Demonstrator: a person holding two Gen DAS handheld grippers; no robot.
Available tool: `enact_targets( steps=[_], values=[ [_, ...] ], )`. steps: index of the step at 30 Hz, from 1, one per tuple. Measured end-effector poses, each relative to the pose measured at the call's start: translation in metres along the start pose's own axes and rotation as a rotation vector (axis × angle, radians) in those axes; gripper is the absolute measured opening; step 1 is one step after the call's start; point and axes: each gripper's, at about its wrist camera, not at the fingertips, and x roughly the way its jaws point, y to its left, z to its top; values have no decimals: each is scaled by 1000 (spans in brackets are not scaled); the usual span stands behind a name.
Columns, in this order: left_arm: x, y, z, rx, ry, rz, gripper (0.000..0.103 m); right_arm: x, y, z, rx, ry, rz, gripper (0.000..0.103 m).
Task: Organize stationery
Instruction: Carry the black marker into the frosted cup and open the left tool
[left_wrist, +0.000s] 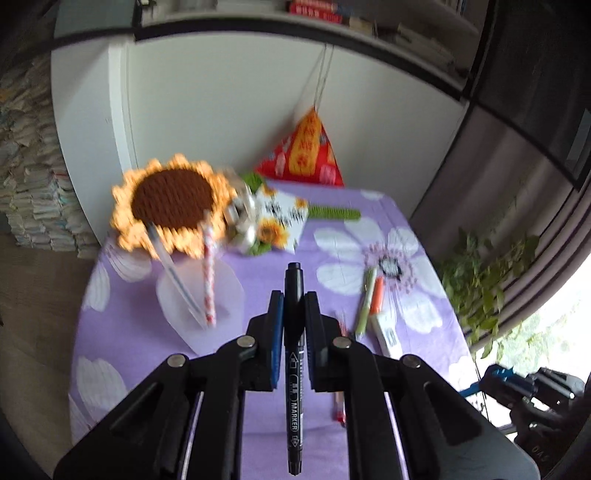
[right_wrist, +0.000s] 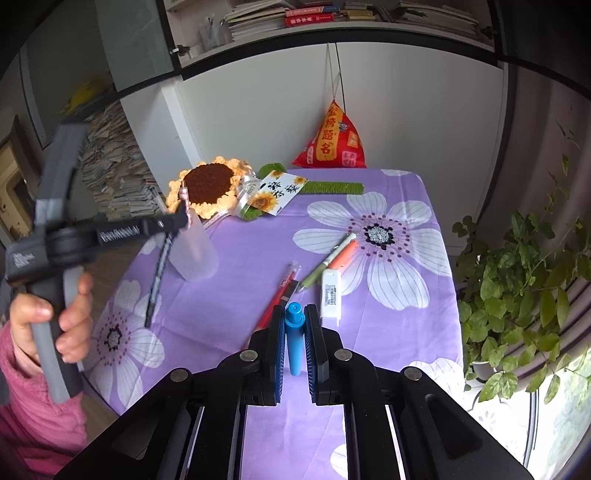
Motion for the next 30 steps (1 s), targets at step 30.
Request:
enact_targets(
  steps=[30],
  values=[
    [30, 82, 43, -91, -249, 62, 9, 9, 51, 22, -65, 7, -37, 11]
  ],
)
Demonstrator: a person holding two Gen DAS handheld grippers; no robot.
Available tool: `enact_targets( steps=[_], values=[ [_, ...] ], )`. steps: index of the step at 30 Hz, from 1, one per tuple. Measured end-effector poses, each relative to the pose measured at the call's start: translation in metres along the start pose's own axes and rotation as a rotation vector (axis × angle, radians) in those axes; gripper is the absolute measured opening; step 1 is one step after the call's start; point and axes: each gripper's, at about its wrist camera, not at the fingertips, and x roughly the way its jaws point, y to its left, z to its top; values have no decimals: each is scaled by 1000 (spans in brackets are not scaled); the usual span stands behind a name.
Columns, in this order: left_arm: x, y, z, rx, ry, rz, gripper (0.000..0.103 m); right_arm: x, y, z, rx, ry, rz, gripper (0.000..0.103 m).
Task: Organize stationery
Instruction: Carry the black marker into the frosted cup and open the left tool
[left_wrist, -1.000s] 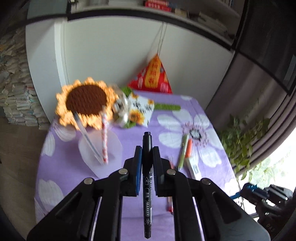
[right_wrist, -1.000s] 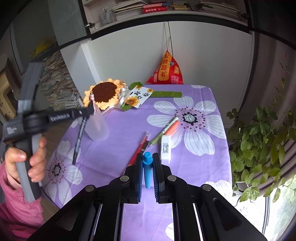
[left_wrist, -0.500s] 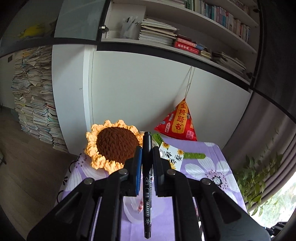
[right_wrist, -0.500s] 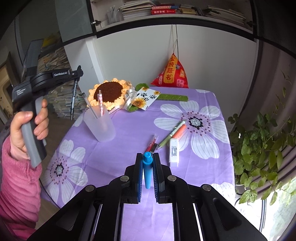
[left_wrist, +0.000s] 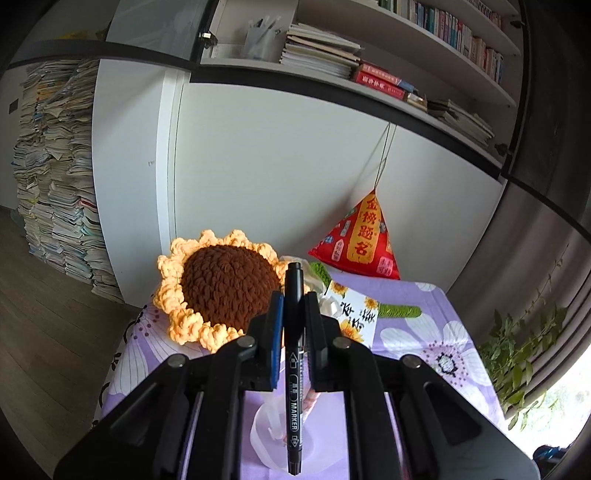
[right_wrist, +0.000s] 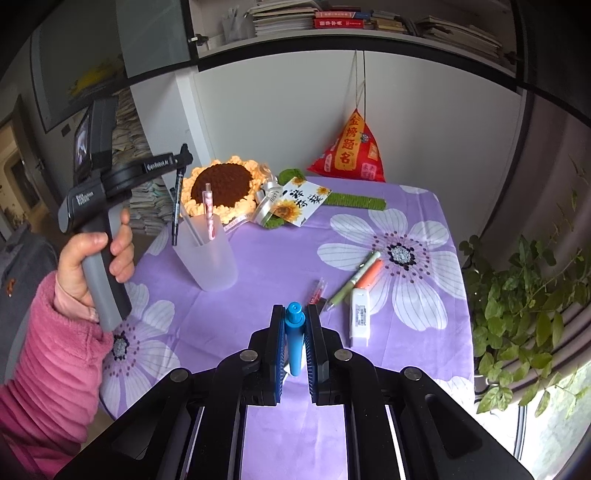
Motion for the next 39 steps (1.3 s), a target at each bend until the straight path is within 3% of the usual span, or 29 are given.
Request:
enact_targets(
  steps=[14, 31, 33, 37, 39],
  values=[
    [11, 3, -2, 10, -16, -36, 9, 10, 16, 15, -18, 2, 24, 11],
    [-4, 6, -30, 58, 49, -31, 9, 18, 24, 28, -16, 3, 54, 11],
    [-11, 7, -31, 60, 53, -19, 14, 18, 27, 33, -18, -3, 63, 11],
    [-35, 16, -36, 35, 37, 6, 39, 16, 37, 49, -36, -29, 89, 11],
    [-47, 23, -41, 21, 29, 9, 41, 15, 44, 60, -53, -48, 101, 11]
  ],
)
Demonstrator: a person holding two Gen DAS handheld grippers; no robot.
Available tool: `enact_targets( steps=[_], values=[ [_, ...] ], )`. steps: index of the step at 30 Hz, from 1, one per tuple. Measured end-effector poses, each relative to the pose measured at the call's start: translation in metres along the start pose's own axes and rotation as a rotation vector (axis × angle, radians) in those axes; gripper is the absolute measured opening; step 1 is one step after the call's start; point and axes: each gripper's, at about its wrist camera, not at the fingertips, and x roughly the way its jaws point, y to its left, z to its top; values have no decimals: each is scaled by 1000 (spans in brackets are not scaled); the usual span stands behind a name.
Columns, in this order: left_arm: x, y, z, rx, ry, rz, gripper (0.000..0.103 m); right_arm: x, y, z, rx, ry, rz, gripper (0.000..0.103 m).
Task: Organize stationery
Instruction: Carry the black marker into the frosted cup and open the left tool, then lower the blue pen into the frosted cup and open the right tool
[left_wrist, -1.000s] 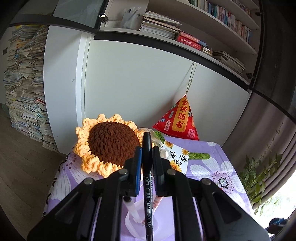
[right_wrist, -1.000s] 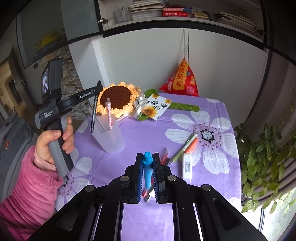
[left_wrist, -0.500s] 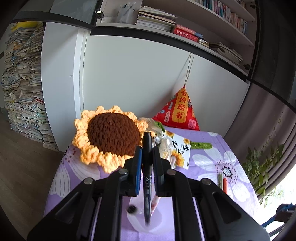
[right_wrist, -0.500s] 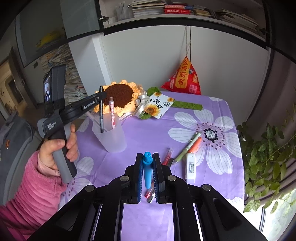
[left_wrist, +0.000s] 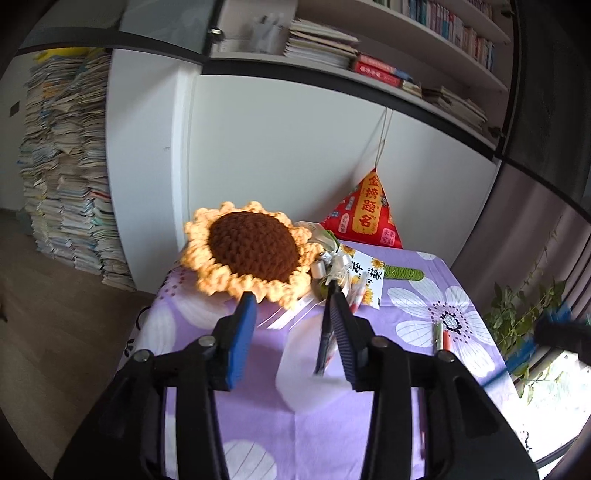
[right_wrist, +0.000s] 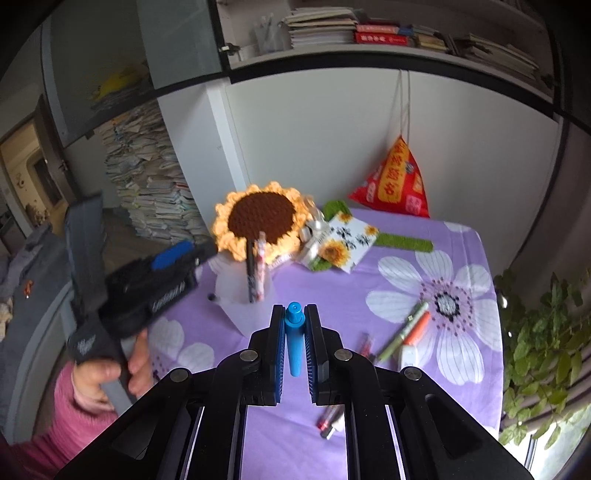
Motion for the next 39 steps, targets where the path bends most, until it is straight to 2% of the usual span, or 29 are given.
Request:
enact_targets(
  steps=[6, 11, 15, 19, 31, 39],
  values=[
    [-29, 25, -21, -72, -1, 16, 45, 0, 21, 35, -32, -65, 55, 11],
    [-38, 30, -33, -65, 10, 40, 45, 12, 36, 55, -51, -81, 91, 11],
    [-41, 30, -39, -63, 25, 34, 45, 32, 44, 59, -71, -74, 52, 11],
    [-43, 29, -43, -53, 28, 35, 49, 56, 41, 57, -54, -21, 54, 11],
    [-41, 32, -50, -63, 45, 29, 49, 115, 29, 39, -8, 133, 40, 11],
    [-39, 28, -52, -54, 62, 16, 49, 123, 22, 34, 28, 172, 47, 11]
  ],
)
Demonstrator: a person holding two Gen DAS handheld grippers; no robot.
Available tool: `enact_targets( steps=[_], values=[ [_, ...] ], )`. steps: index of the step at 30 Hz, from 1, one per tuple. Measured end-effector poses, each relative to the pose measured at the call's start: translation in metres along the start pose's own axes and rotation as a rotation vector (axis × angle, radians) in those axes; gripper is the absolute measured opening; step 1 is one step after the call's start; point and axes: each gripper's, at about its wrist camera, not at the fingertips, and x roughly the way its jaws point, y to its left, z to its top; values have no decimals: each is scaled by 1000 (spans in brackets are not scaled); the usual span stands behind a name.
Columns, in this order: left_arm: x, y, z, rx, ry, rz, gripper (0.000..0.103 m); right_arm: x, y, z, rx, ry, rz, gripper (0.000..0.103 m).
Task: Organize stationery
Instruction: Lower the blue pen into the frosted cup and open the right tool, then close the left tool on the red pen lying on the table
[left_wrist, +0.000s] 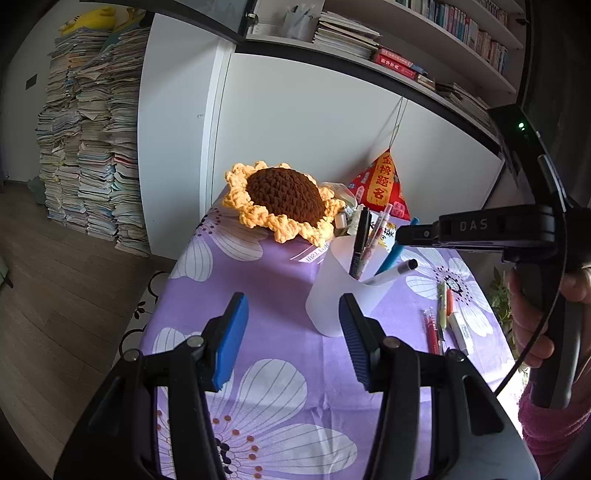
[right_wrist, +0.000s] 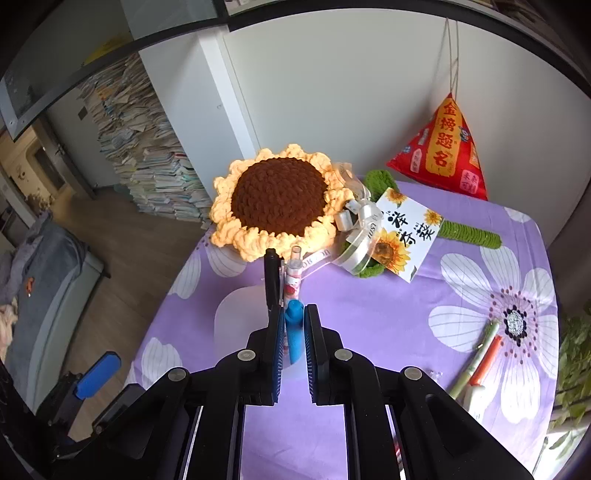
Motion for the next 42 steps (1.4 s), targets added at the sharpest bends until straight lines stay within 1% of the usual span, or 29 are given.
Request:
enact_targets(
  steps=[3, 8, 10, 14, 20, 26, 31, 37, 41, 42],
  values=[
    [-1, -4, 1, 6, -1, -8, 49, -12, -2, 0, 1, -18, 1, 11],
    [-6, -16, 2, 27, -10, -28, 49, -48, -8, -1, 0, -98, -22, 11],
    [-8, -22, 1, 37, -10, -39, 49, -63, -13, -5, 3, -130, -34, 11],
    [-8, -38, -2, 64, 3, -67, 49, -79, -29, -20, 29, -147, -53, 11],
    [-3, -68, -9, 114, 37, -113, 49, -85, -68, -49, 91, -123, -110, 11],
    [13, -103, -18, 165, 101, -156, 49, -88, -113, -76, 187, -98, -133, 11],
    [39, -132, -28, 195, 175, -172, 49, -89, -139, -96, 207, -77, -156, 11],
    [77, -163, -31, 245, 237, -159, 47, -82, -166, -117, 248, -35, -136, 11],
    [105, -179, -27, 259, 279, -172, 47, -79, -178, -128, 265, -20, -133, 11],
    [111, -183, -26, 257, 286, -171, 44, -78, -181, -131, 271, -15, -131, 11]
  ],
)
